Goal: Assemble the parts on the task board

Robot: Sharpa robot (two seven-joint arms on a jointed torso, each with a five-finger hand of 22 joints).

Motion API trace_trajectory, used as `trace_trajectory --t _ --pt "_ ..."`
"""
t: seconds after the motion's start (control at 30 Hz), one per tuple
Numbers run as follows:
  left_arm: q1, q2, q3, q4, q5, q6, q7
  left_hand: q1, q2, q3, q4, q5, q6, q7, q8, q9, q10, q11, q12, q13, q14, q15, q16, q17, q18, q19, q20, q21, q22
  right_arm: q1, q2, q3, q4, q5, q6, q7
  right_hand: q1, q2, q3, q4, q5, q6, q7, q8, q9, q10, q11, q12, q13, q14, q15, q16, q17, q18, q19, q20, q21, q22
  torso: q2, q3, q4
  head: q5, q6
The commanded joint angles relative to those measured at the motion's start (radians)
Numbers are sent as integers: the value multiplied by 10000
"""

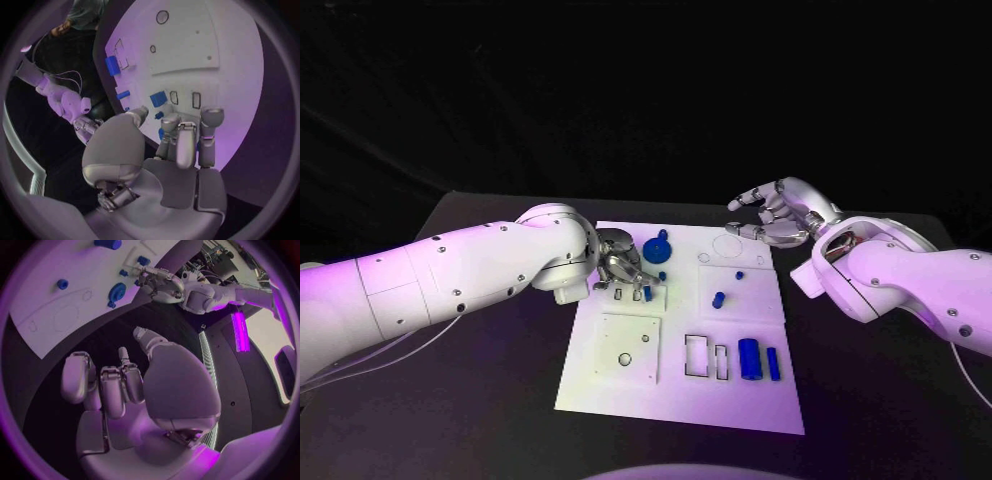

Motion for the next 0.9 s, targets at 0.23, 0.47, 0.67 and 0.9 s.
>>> trace_trajectory --t 0.23,0.47,0.67,0.9 --pt "10 90 -6 3 -256 522 -76 -129 7 -77 -8 -63 -39 -51 46 10 -52 -15 -54 -14 453 -91 46 717 -63 81 -16 53 22 2 27 3 -16 -119 145 -68 -99 18 -1 84 36 39 4 67 -6 -41 -21 -42 959 814 50 -53 1653 79 -46 -24 -36 -13 6 -8 -1 -27 -68" --pt "8 123 -9 1 -317 582 -82 -96 36 -76 -24 -60 -52 -56 53 22 -141 -18 -137 -150 451 -93 44 709 -66 89 -19 75 47 1 45 2 -29 -120 194 -109 -117 31 4 109 38 35 2 74 -9 -32 -23 -32 970 811 47 -58 1643 78 -45 -26 -39 -13 1 -10 12 -39 -120" --pt "7 143 -10 5 -316 616 -84 -15 79 -67 -36 -59 -67 -61 68 44 -184 -23 -180 -207 448 -97 41 701 -67 83 -22 94 62 -4 78 1 -49 -133 156 -68 -123 52 15 126 42 37 0 81 -10 -22 -25 -22 981 815 46 -53 1656 73 -33 -28 -23 5 -3 -1 14 -34 -139" --pt "7 172 -10 6 -285 662 -83 287 180 -18 -54 -60 -108 -64 100 99 -219 -29 -229 -268 442 -103 38 695 -67 54 -27 135 92 -8 104 0 -64 -143 157 -62 -123 52 15 126 42 37 0 81 -10 -22 -25 -22 981 815 46 -53 1656 73 -33 -28 -23 5 2 -2 7 -37 -174"
